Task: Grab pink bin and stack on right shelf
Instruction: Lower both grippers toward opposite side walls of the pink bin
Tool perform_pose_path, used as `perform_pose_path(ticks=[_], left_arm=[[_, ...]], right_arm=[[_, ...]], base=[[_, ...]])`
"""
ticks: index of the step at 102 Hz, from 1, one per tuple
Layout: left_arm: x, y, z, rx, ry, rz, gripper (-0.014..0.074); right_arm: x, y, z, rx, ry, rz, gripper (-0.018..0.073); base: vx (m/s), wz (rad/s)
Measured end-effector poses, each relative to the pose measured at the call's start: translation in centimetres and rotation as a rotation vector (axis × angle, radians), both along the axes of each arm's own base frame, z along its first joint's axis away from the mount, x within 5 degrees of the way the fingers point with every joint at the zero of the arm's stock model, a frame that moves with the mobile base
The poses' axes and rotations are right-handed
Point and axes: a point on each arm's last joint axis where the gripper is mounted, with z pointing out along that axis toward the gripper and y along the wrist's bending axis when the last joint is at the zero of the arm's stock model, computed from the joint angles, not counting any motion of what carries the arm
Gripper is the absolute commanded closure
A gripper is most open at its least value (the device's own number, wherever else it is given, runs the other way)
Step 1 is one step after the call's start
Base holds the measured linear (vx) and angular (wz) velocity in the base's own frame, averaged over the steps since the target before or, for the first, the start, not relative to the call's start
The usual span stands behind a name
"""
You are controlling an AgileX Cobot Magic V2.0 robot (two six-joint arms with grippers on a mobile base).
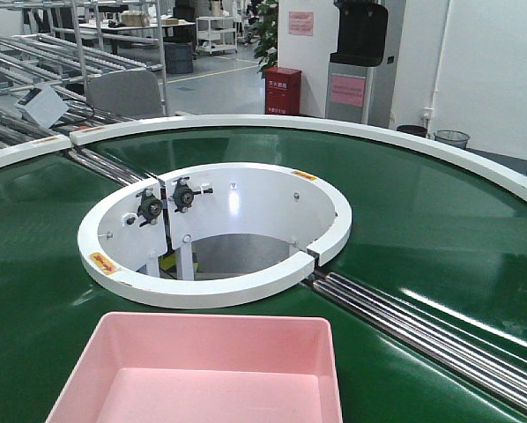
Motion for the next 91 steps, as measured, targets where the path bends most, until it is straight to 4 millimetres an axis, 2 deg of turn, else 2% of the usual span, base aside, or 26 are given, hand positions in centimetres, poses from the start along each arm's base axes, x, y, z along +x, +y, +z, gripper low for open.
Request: perform_pose_path(ticks=[13, 27, 41, 55, 61, 74, 91], left_arm=[[0.1, -0.6, -1.1, 0.001, 0.146, -0.051, 0.0078], [1.4, -1.4, -1.7, 0.023, 0.417, -0.107, 0.0078], [4.9, -2.1, -1.8, 0.050, 0.656, -0.134, 0.0078], [9.2, -3.1, -2.8, 0.023, 0.826, -0.163, 0.0078], [11.2, -3.6, -3.8, 0.004, 0.895, -0.177, 0.0078], [14.8, -4.3, -6.8, -0.002, 1.034, -0.206, 0.0078], [17.7, -5.0, -11.2, -0.024, 1.177, -0.226, 0.0081]], right_arm=[[0.8, 1.5, -0.7, -0.023, 0.127, 0.093, -0.0015], [3.5, 4.0, -1.1, -0.028, 0.402, 0.170, -0.0013], [7.9, 6.8, -1.4, -0.032, 0.655, 0.175, -0.0012], [12.3, 8.7, -3.4, -0.052, 0.825, 0.135, -0.0012], [14.1, 9.5, -4.9, -0.062, 0.888, 0.115, -0.0012], [16.2, 10.3, -7.7, -0.060, 0.977, 0.084, -0.0012], [17.9, 11.0, -11.2, -0.071, 1.074, 0.055, -0.0010]], base=[[0.00, 0.00], [0.00, 0.00], [0.00, 0.00], [0.00, 0.00], [0.00, 0.00], [0.00, 0.00], [0.00, 0.00]])
